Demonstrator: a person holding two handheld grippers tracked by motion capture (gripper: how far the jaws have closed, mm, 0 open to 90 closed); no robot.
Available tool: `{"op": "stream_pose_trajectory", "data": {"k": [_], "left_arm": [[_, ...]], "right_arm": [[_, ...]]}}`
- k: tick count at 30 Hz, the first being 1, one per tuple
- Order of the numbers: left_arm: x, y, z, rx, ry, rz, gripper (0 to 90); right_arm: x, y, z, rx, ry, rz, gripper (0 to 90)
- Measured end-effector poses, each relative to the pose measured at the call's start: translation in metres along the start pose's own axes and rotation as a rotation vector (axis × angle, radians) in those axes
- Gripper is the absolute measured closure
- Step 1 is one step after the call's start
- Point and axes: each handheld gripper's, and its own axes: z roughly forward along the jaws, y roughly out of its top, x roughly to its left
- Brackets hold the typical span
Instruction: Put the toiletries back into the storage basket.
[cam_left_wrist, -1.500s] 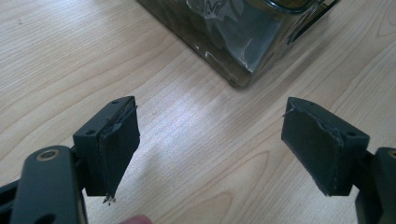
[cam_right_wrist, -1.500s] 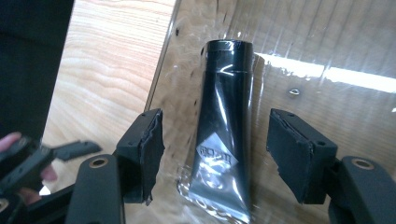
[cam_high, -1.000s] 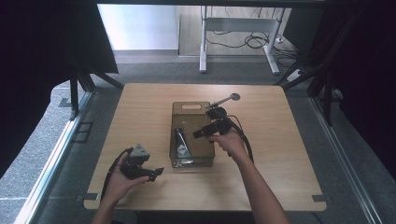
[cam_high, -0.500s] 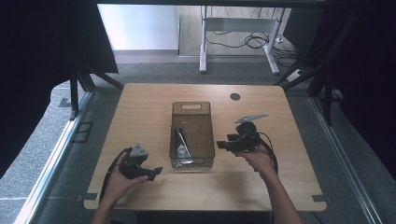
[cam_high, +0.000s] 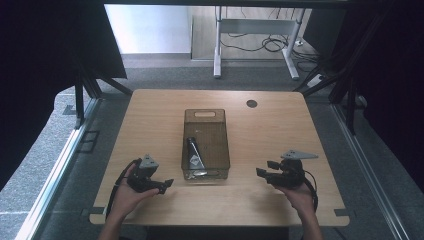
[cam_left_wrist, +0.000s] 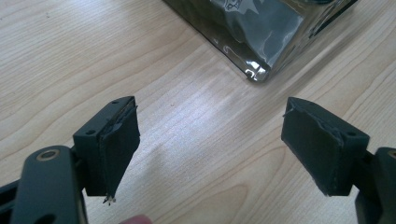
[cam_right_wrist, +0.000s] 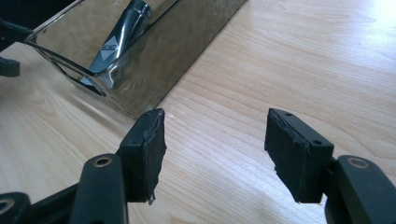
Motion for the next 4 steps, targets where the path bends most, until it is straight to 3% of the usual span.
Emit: {"op": "stream_pose_trajectory", "data": {"k": [4], "left_arm": [[-0.0002, 0.0004, 0.0006, 0.001, -0.003, 0.004, 19.7]], "right_arm": [[-0.0021, -0.0004, -0.0039, -0.021, -0.005, -0.002, 37.6]]}}
